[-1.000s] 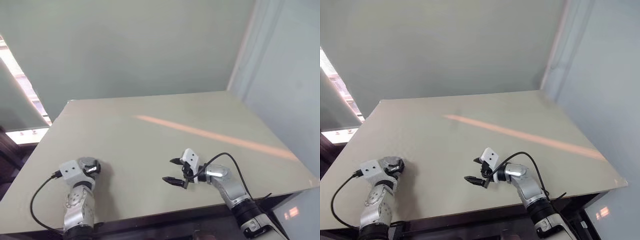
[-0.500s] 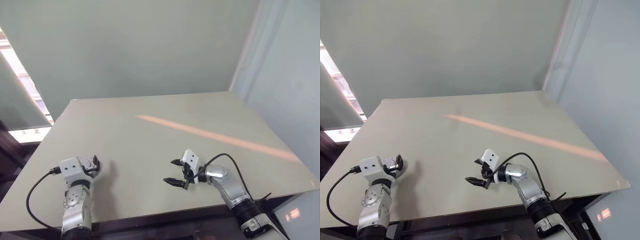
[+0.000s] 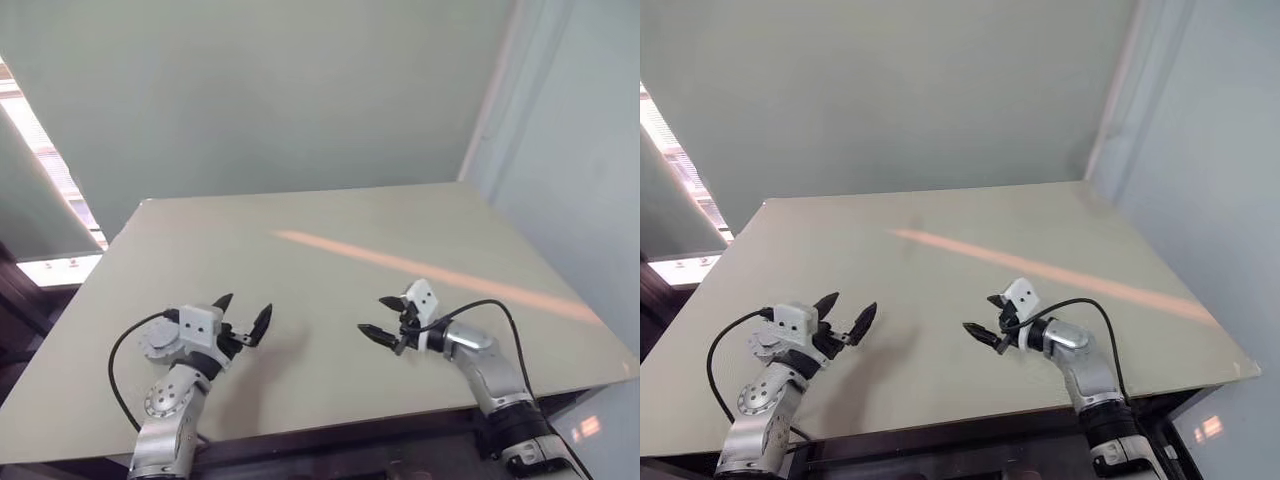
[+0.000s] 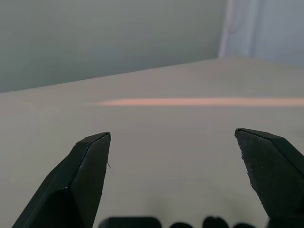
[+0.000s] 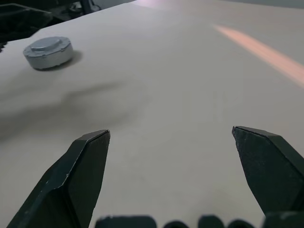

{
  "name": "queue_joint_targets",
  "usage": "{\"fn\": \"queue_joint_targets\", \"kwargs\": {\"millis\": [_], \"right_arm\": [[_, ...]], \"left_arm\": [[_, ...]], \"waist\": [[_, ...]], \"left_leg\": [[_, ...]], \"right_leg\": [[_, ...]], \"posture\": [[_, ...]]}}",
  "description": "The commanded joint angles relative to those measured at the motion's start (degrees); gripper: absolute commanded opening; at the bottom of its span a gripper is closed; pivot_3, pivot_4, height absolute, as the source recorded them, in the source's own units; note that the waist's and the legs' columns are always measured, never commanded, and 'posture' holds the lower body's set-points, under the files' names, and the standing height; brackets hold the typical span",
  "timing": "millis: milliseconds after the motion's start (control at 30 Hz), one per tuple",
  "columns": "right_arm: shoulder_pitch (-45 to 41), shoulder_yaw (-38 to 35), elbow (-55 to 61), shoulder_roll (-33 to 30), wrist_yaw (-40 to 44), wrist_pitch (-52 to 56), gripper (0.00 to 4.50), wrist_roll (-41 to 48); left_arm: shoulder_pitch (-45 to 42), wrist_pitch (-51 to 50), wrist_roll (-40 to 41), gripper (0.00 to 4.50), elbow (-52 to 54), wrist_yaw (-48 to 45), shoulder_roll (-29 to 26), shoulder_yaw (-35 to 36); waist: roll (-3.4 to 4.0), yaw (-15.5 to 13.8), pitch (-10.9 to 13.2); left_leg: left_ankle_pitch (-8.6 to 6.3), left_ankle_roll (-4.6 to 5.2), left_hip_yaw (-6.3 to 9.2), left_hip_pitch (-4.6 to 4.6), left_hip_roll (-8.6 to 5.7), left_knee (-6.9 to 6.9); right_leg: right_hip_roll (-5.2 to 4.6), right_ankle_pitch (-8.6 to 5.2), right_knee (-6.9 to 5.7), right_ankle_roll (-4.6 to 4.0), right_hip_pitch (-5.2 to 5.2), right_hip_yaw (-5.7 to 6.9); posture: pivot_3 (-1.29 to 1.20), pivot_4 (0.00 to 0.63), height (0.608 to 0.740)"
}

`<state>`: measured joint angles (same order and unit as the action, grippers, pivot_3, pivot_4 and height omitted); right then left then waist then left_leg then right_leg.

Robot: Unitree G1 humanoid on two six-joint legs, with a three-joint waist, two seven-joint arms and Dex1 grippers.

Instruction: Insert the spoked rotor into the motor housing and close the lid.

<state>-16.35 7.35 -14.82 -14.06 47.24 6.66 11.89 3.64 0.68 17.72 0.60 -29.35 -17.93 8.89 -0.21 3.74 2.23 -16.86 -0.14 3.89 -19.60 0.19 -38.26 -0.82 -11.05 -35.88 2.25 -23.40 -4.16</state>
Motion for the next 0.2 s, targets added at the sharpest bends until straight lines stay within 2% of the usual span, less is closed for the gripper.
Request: {"fn": "queue_joint_targets", "kwargs": {"millis": [33, 200], "right_arm": [[1.3, -1.7, 4.9, -0.5, -1.1, 0.8, 4.50, 1.6], [3.5, -2.4, 7.3, -0.8, -2.0, 1.7, 4.50, 2.3]], "left_arm": [[0.0, -2.8, 1.7, 4.47, 4.9, -1.8, -1.1, -1.0], [-0.7, -4.0, 1.2, 4.47, 4.6, -2.5, -1.1, -2.0]], "waist": [[0.01, 0.0, 0.0], [0.04, 0.4, 0.0]], "left_leg": [[0.00, 0.00, 0.00, 0.01, 0.00, 0.00], [0.00, 0.00, -0.04, 0.02, 0.00, -0.02]], "right_leg": [[0.00, -0.01, 0.00, -0.01, 0.00, 0.00], [0.00, -0.04, -0.01, -0.07, 0.01, -0.03]], "posture": [[0.00, 0.000, 0.740], [0.00, 0.000, 0.740]]}}
